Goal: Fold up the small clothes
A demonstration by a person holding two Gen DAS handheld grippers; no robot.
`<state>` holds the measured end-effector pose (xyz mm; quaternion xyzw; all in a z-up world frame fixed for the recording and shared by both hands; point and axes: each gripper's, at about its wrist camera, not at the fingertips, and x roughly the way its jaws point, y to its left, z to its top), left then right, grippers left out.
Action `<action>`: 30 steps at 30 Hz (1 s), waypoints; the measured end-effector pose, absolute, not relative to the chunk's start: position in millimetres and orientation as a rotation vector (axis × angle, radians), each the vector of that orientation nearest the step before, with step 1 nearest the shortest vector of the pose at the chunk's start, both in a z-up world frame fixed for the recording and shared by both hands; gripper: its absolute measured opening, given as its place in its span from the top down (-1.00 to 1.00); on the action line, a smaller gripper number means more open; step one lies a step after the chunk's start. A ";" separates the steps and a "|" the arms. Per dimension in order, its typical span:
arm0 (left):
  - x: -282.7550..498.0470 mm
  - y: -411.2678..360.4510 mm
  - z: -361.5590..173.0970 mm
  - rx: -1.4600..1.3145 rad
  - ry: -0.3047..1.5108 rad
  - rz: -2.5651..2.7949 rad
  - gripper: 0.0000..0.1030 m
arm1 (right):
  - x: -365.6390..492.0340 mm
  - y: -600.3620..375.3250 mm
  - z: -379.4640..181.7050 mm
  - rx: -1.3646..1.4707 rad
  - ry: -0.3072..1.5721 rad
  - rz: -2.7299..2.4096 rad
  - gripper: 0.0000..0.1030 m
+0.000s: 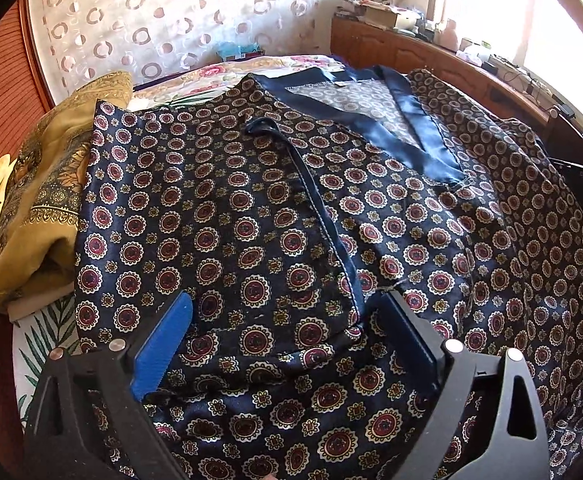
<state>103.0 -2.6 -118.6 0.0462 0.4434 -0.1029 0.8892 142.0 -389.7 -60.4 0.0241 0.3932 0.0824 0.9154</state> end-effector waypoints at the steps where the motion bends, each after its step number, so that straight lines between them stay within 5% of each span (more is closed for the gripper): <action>1: 103.0 -2.3 -118.5 0.096 0.923 -0.216 -1.00 | 140.2 -388.4 -59.2 0.025 0.797 0.159 0.91; 15: 102.3 -3.5 -121.5 0.107 0.932 -0.212 -1.00 | 123.5 -432.1 -1.9 0.104 0.610 0.118 0.96; 30: 104.4 -6.1 -122.2 0.108 0.934 -0.210 -1.00 | 94.8 -370.5 57.6 -0.089 0.500 0.166 0.97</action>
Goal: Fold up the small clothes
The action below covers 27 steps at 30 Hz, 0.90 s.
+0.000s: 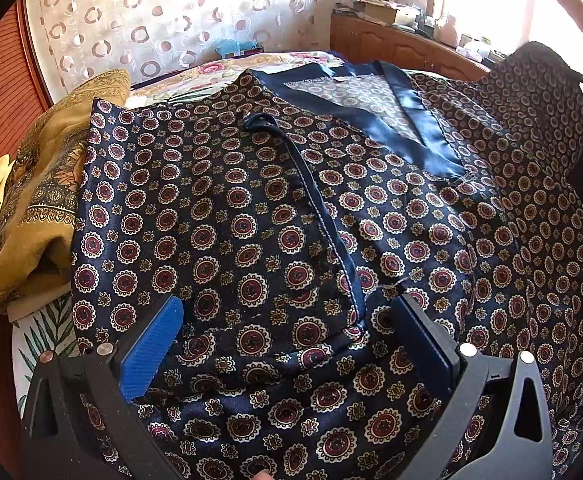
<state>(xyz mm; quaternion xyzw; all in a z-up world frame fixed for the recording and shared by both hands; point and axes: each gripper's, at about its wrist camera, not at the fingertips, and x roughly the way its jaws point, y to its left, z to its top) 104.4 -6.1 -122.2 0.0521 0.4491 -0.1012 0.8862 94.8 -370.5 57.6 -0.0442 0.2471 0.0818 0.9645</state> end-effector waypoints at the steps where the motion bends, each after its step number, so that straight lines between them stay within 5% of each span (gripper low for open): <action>1: 104.6 -6.2 -122.2 0.108 0.934 -0.210 -1.00 | 92.6 -363.8 59.4 -0.094 0.494 0.192 0.97; 12: 104.0 -5.5 -121.7 0.109 0.934 -0.212 -1.00 | 68.8 -241.2 39.9 -0.140 0.565 0.583 0.96; 19: 103.7 -4.9 -121.6 0.108 0.934 -0.211 -1.00 | 73.4 -253.6 37.2 -0.144 0.571 0.545 0.21; 27: 103.8 -4.8 -121.7 0.108 0.934 -0.211 -1.00 | 93.4 -286.7 -15.6 -0.191 0.702 0.337 0.19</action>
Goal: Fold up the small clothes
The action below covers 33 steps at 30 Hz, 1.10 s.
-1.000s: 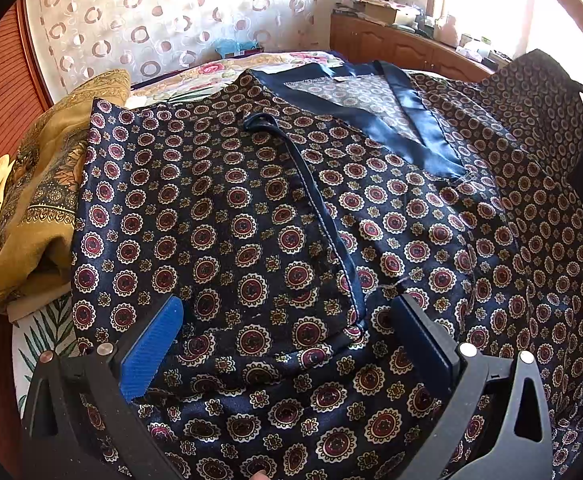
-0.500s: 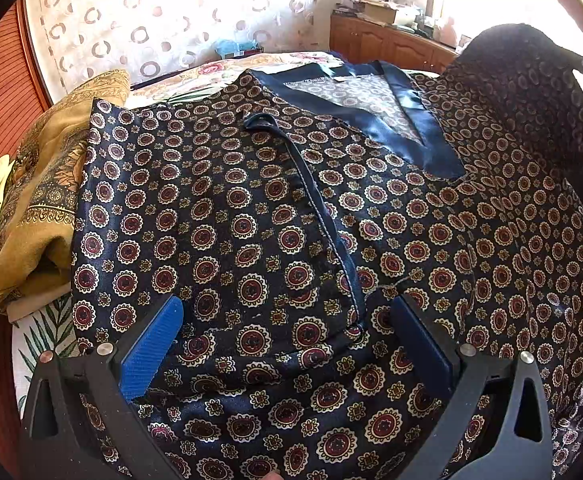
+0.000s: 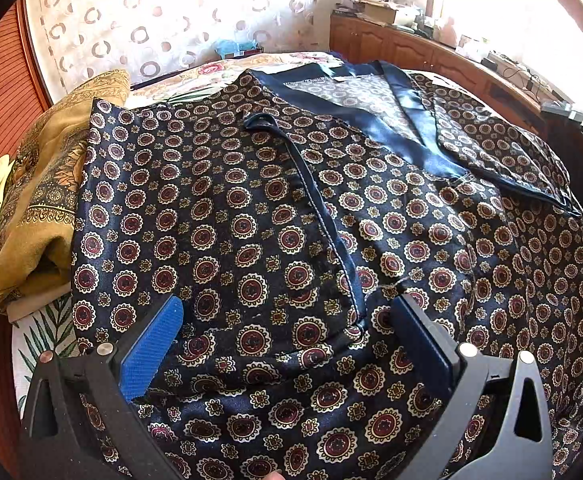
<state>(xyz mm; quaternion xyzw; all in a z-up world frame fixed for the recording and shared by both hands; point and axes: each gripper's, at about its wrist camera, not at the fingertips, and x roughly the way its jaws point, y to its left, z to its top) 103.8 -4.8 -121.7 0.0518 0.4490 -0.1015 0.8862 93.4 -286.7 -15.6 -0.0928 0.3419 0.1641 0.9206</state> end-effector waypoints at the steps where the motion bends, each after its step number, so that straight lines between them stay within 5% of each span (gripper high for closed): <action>1: 103.8 -4.8 -121.7 0.108 0.934 -0.211 -1.00 | 97.9 -291.0 -26.4 -0.183 0.735 0.321 0.19; 7: 104.2 -5.3 -122.0 0.107 0.934 -0.211 -1.00 | 108.4 -303.3 -55.2 -0.093 0.837 0.340 0.19; 9: 103.9 -4.9 -121.9 0.107 0.933 -0.211 -1.00 | 108.5 -301.7 -56.0 -0.085 0.845 0.368 0.41; 10: 103.9 -4.9 -121.9 0.107 0.933 -0.211 -1.00 | 102.0 -305.0 -55.8 -0.082 0.848 0.389 0.80; 18: 103.9 -4.9 -121.9 0.107 0.933 -0.211 -1.00 | 74.3 -319.7 -49.3 -0.130 0.840 0.390 0.90; 21: 103.8 -4.9 -121.9 0.107 0.933 -0.211 -1.00 | 76.3 -321.7 -38.4 -0.101 0.815 0.389 0.58; 23: 103.9 -5.0 -121.9 0.107 0.933 -0.211 -1.00 | 85.4 -319.5 -32.9 -0.099 0.795 0.375 0.06; 33: 103.8 -5.0 -122.2 0.107 0.933 -0.211 -1.00 | 203.9 -283.0 -49.5 -0.024 0.897 0.435 0.06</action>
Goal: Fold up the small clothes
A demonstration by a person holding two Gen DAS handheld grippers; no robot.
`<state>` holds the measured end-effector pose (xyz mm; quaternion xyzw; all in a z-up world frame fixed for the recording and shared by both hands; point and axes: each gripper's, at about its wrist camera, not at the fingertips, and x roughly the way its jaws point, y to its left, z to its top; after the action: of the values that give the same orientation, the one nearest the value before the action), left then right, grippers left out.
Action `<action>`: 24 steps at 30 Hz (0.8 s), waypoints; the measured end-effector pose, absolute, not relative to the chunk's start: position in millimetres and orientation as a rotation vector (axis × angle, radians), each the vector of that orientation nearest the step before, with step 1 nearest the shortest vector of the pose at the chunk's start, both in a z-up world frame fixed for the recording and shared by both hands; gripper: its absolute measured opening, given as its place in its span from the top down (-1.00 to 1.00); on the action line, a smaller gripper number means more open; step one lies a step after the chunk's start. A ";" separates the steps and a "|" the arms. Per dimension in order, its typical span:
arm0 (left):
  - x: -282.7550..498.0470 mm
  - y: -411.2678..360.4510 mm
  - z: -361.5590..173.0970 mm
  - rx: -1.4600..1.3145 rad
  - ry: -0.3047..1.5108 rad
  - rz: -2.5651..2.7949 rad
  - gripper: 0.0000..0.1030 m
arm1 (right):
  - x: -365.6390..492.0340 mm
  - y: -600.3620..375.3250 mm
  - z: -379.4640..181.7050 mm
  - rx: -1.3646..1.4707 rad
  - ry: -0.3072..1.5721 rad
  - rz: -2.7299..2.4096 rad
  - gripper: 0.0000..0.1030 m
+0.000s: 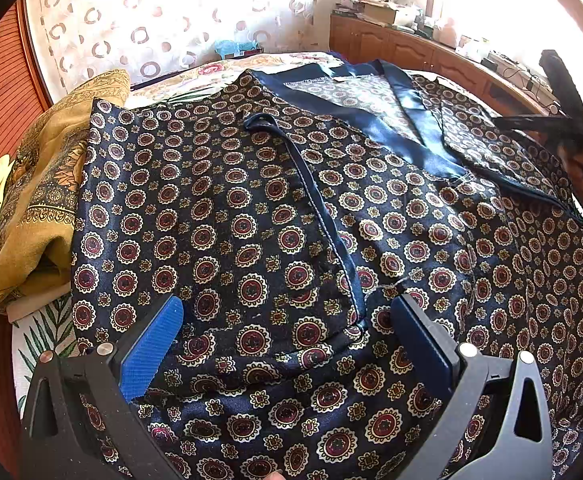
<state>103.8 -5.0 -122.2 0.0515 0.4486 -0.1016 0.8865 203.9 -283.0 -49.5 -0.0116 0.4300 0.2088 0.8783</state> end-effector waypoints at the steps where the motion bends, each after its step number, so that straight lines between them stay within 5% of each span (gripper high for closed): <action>1: 103.8 -5.0 -122.2 0.107 0.933 -0.211 -1.00 | 214.3 -280.8 -52.9 -0.046 0.907 0.407 0.06; 4: 103.9 -5.1 -122.3 0.107 0.933 -0.212 -1.00 | 233.8 -278.3 -53.6 -0.019 0.916 0.395 0.06; 8: 103.8 -5.4 -122.5 0.107 0.932 -0.211 -1.00 | 245.3 -266.5 -55.7 -0.034 0.911 0.394 0.86; 24: 99.5 3.5 -115.4 0.090 0.906 -0.177 -1.00 | 235.5 -301.3 -58.9 0.009 0.826 0.215 0.91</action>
<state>99.5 3.5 -115.4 0.0434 0.4370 -0.0856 0.8943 235.5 -301.3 -58.9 0.0046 0.4008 0.1043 0.9102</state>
